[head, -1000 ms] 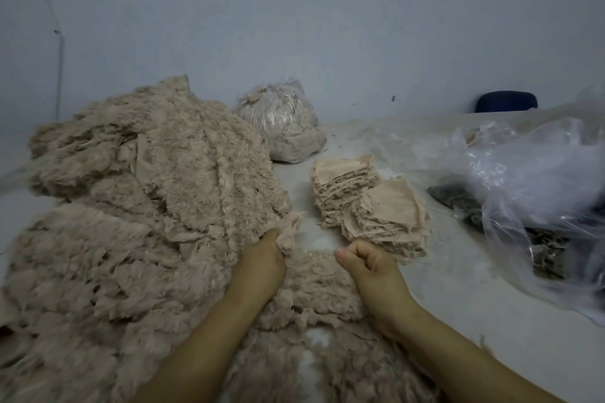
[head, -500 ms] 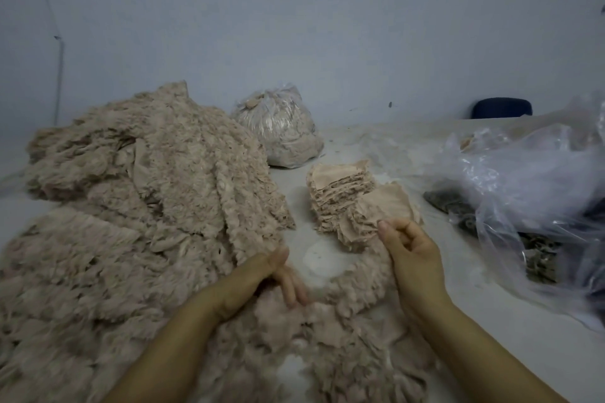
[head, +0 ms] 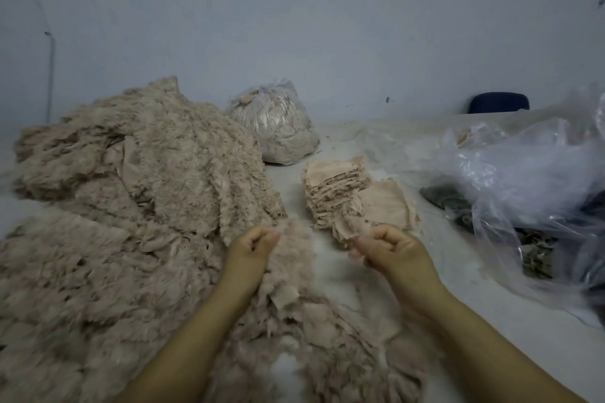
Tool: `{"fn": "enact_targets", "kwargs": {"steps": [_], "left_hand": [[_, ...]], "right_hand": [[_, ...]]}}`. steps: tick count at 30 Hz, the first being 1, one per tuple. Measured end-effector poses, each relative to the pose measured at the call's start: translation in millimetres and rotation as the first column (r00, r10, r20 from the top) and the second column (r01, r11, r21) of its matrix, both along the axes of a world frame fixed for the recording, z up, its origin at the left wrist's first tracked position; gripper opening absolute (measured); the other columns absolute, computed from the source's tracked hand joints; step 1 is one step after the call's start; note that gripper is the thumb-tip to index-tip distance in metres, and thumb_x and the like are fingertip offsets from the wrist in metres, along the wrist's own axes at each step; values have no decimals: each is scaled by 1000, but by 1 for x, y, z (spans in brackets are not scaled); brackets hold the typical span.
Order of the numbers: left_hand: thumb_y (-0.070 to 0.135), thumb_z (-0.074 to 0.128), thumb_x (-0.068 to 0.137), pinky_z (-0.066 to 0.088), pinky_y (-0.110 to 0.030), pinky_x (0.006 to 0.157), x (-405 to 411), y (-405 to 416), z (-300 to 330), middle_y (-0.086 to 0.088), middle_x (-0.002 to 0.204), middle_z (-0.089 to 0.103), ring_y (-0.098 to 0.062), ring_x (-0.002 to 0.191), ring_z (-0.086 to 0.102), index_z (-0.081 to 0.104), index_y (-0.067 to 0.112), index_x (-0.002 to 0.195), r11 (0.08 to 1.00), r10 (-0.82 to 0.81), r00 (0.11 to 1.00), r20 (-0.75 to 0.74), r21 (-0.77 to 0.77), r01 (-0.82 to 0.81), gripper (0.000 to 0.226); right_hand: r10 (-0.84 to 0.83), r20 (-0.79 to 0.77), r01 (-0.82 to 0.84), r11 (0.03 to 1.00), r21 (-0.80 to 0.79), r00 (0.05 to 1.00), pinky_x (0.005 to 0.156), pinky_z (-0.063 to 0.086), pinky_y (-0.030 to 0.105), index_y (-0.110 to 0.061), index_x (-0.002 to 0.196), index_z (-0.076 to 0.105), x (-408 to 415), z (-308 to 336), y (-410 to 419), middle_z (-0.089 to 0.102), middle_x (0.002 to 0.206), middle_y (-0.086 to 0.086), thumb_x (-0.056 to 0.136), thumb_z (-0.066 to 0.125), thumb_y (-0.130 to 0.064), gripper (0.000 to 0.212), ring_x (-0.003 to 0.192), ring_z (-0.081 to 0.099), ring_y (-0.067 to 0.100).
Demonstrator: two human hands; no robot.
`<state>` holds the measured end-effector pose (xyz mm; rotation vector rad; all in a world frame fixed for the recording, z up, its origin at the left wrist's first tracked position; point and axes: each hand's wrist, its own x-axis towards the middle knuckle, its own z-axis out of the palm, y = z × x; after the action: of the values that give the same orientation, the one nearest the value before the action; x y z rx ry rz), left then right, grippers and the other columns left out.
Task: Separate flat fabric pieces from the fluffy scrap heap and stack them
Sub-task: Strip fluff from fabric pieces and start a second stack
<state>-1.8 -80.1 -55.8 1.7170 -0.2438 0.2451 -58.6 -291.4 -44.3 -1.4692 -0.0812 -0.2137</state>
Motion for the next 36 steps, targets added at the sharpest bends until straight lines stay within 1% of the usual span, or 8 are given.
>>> {"fn": "enact_targets", "kwargs": {"steps": [3,6,11,17,22,27,32,36], "left_hand": [[12,56,92,42,-6,60,-2,-1,4,14,68,63,7,64,56,64,23,76,999,28,996,82,-27,-26,22],[13,61,90,41,-6,73,-10,-8,6,17,82,61,7,79,56,68,33,83,977,-91,950,299,211,27,23],[45,66,81,46,-20,65,-25,-21,-6,5,87,60,-6,78,56,75,23,98,739,-489,756,435,667,94,29],[64,60,71,44,-21,49,-22,-16,7,1,50,61,-11,45,54,66,21,53,972,-181,983,-26,149,182,47],[38,64,81,56,-32,73,-24,-22,10,-17,98,69,-23,82,69,60,10,102,851,-500,726,-473,-425,309,35],[-1,65,83,54,-21,57,-24,-24,10,-6,74,71,-12,62,67,61,3,104,912,-302,878,-372,-379,153,21],[34,71,70,53,-20,71,-27,-27,3,-4,93,74,-14,87,69,64,18,107,884,-458,837,-300,-257,391,41],[35,66,75,45,-17,50,-29,-26,2,1,64,66,-7,56,59,72,18,71,858,-504,829,-242,-245,450,18]], "right_hand": [[282,-218,-337,900,-278,934,56,47,21,-13,54,68,-6,0,-7,70,65,8,76,61,-57,49,56,61,14],[262,-339,-328,931,-157,904,46,42,23,-11,63,71,0,-1,-2,70,71,12,70,39,-78,75,52,58,15],[239,-301,-197,967,163,923,50,51,26,-10,80,70,1,-9,18,66,71,9,83,65,-35,26,60,64,18],[68,-133,-10,918,396,989,53,53,29,-4,87,61,3,-5,14,62,67,10,90,54,1,9,55,60,17],[268,-75,-198,848,491,960,48,50,24,-12,66,69,-4,-3,23,57,60,6,70,55,1,20,52,58,13],[190,-107,-159,956,246,976,47,44,19,-12,72,59,-5,-9,25,53,57,-2,85,63,-16,14,50,51,7],[154,-28,-148,979,141,988,51,46,18,-10,83,63,-9,-10,29,63,64,0,82,64,-18,8,55,57,7],[-75,27,76,997,-24,997,54,44,18,-20,76,68,-5,-10,28,62,63,-7,88,62,-8,18,58,51,6]]}}
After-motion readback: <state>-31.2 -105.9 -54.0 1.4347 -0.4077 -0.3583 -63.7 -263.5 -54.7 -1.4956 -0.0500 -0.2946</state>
